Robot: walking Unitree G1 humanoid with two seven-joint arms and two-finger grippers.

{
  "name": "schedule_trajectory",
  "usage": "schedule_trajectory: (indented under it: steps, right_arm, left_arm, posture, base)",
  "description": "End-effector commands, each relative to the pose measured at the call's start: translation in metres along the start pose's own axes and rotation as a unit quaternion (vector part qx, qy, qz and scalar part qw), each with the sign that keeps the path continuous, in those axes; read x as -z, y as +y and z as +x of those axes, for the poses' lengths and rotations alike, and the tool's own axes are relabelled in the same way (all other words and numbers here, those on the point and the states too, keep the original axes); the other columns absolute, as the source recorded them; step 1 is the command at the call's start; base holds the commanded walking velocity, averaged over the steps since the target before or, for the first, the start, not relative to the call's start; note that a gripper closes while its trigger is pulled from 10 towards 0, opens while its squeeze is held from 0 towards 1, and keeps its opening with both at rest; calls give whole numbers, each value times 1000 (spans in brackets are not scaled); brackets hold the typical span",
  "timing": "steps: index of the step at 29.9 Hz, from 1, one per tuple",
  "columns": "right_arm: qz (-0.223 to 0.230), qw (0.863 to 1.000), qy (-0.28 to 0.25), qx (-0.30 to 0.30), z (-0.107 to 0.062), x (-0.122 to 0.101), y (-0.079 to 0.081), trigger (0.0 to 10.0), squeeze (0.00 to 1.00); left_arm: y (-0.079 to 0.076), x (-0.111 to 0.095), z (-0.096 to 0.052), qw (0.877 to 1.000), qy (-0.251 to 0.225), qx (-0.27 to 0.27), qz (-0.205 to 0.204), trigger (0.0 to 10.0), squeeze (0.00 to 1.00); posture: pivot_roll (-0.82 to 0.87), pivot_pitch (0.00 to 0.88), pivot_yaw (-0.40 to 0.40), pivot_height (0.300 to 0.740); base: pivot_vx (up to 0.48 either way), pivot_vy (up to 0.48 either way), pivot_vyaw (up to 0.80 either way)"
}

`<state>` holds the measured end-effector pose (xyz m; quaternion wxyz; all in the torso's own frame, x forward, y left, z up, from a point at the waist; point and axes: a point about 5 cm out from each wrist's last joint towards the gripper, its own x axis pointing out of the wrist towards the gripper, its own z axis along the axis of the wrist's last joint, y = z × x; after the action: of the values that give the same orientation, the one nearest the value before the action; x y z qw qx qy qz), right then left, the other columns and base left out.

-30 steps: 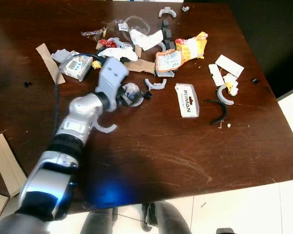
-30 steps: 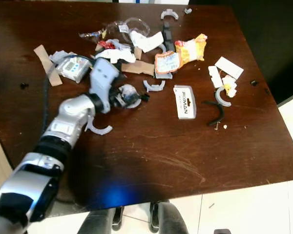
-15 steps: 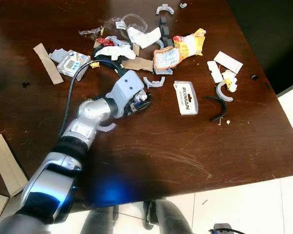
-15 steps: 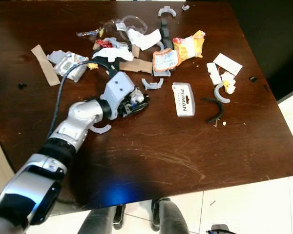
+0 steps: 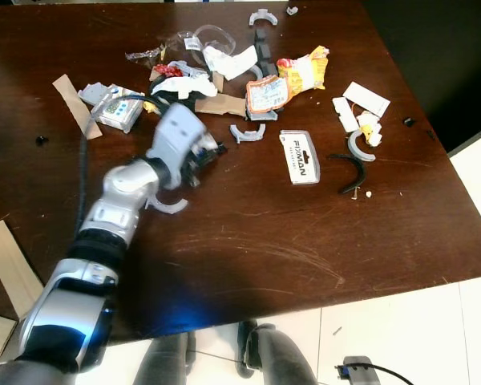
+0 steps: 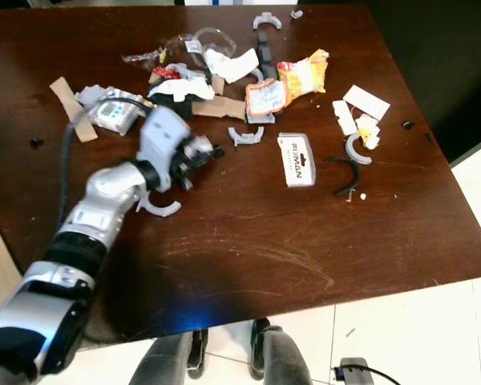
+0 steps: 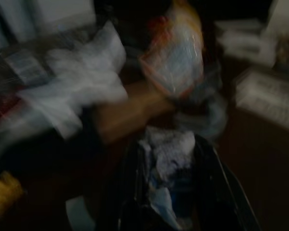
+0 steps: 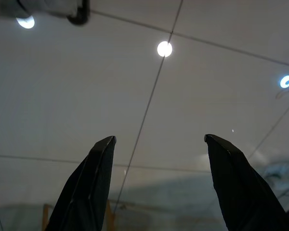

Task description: Picking trash to rubbish bin

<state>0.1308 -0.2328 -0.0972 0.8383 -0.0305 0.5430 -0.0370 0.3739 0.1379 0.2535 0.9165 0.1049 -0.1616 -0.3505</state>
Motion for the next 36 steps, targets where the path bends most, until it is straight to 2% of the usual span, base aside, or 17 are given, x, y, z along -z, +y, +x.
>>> schedule_trajectory:
  steps: [1, 3, 6, 7, 8, 9, 10, 11, 12, 13, 14, 16, 17, 19, 21, 26, 36]
  right_arm:
    - [5, 999, 33, 2, -2, 18, 1, 10000, 0]
    - [3, 1000, 31, -1, -1, 14, 4, 10000, 0]
    - [1, 1000, 30, -2, 0, 12, 6, 10000, 0]
    - [-1, 1000, 29, -4, 0, 10, 7, 10000, 0]
    - [-5, 1000, 27, -7, 2, 5, 11, 10000, 0]
    - [-7, 1000, 25, -8, 2, 2, 12, 10000, 0]
    - [-9, 1000, 24, -9, 2, 1, 13, 10000, 0]
    - [-10, 1000, 23, -10, 2, -1, 14, 10000, 0]
    - [-10, 1000, 23, -10, 3, -2, 15, 10000, 0]
    - [-12, 1000, 22, -11, 3, -4, 15, 10000, 0]
    - [-13, 1000, 21, -12, 3, -5, 16, 10000, 0]
    - [-13, 1000, 21, -12, 3, -5, 16, 10000, 0]
    - [-15, 1000, 19, -13, 3, -7, 17, 10000, 0]
    - [-15, 1000, 14, -14, 4, -13, 18, 10000, 0]
    - [-17, 1000, 12, -15, 4, -15, 19, 10000, 0]
    - [-37, 999, 10, -20, 5, -22, 21, 10000, 0]
    - [-56, 998, -1, -28, 6, -35, 27, 10000, 0]
  left_arm:
    - [5, -26, -4, 998, -61, 5, -28, 1647, 0]
    - [8, -52, -9, 990, -125, 13, -66, 2784, 0]
    - [8, -62, -11, 985, -151, 17, -82, 2784, 0]
    - [8, -72, -16, 978, -178, 25, -101, 1765, 0]
    - [-5, -94, -29, 951, -244, 84, -169, 3255, 0]
    - [-17, -101, -37, 937, -271, 121, -185, 4706, 0]
    - [-25, -105, -42, 928, -286, 144, -192, 4706, 0]
    - [-33, -106, -48, 915, -301, 165, -215, 7098, 0]
    - [-39, -106, -52, 905, -310, 178, -231, 7098, 0]
    - [-46, -105, -56, 891, -321, 196, -256, 9765, 0]
    - [-54, -104, -63, 875, -336, 213, -276, 10000, 0]
    - [-54, -104, -63, 875, -336, 213, -276, 10000, 0]
    - [-63, -100, -69, 865, -346, 216, -294, 10000, 0]
    - [-69, -85, -74, 854, -353, 163, -346, 10000, 0]
    - [-70, -74, -76, 853, -340, 131, -373, 10000, 0]
    - [-90, -27, -84, 871, -230, 59, -430, 10000, 0]
    - [-107, -17, -86, 877, -181, 51, -442, 10000, 0]
  posture:
    - [73, 307, -43, 740]
    - [92, 291, -45, 740]
    - [102, 281, -46, 740]
    - [117, 266, -48, 740]
    - [131, 252, -51, 740]
    - [144, 235, -56, 740]
    - [144, 235, -56, 740]
    - [161, 215, -58, 740]
    - [161, 215, -58, 740]
    - [173, 205, -61, 740]
    - [179, 194, -63, 740]
    - [179, 194, -63, 740]
    - [181, 179, -67, 740]
    - [204, 161, -78, 740]
    - [217, 153, -83, 740]
    - [258, 141, -108, 740]
    - [305, 124, -121, 740]
  base:
    - [0, 0, 0]
    - [0, 0, 0]
    - [0, 0, 0]
    - [0, 0, 0]
    - [0, 0, 0]
    - [0, 0, 0]
    - [0, 0, 0]
    - [0, 0, 0]
    - [0, 0, 0]
    - [0, 0, 0]
    - [0, 0, 0]
    - [0, 0, 0]
    - [0, 0, 0]
    - [0, 0, 0]
    - [0, 0, 0]
    - [-121, 0, 0]
    - [-393, 0, 0]
